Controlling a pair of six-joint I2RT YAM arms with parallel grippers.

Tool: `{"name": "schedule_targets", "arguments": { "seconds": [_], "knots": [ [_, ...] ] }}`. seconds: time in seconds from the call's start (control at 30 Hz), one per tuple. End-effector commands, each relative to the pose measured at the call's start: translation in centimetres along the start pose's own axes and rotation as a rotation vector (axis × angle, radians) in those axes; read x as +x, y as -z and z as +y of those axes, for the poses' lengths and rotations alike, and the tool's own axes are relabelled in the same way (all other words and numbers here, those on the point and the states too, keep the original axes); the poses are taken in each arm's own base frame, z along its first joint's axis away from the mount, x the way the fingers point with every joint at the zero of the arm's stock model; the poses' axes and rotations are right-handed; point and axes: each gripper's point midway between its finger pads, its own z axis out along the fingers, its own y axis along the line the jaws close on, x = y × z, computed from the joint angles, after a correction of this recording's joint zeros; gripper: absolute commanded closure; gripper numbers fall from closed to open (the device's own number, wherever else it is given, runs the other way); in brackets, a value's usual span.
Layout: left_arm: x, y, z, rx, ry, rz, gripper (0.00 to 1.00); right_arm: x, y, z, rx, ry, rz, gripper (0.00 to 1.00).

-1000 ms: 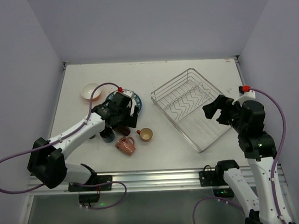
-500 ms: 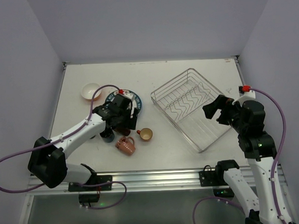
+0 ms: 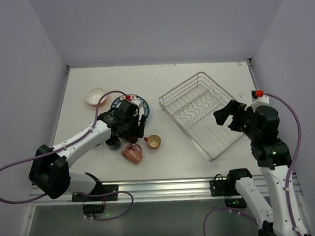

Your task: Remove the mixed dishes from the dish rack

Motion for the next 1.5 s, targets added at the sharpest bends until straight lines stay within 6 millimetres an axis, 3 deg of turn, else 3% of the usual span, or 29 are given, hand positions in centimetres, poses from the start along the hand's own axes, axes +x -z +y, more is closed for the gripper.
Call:
{"name": "schedule_targets", "arguments": {
  "seconds": [0.0,0.83,1.23,1.33,1.43,1.47],
  "knots": [
    [-0.8,0.4,-0.8,0.056,-0.030,-0.036,0.24,-0.8,0.2,0.7,-0.032,0.009,-0.030,0.01],
    [1.6,-0.6,-3.1,0.061,-0.077,0.013,0.30,-0.6,0.2,0.6,-0.030,0.014,-0.029,0.01],
    [0.7,0.1,-3.5,0.059,-0.083,-0.020,0.30,-0.4,0.1,0.7,-0.035,0.016,-0.022,0.01],
    [-0.7,1.6,-4.5,0.086,-0.097,-0.075,0.23,-0.5,0.1,0.7,-0.035,0.017,-0.019,0.01],
    [-2.2,3.5,-5.3,0.102,-0.107,-0.137,0.10,-0.4,0.0,0.9,-0.044,0.017,-0.012,0.01],
    [-2.6,4.2,-5.4,0.099,-0.107,-0.158,0.00,-0.4,0.0,0.9,-0.046,0.016,-0.013,0.01]
  ]
}}
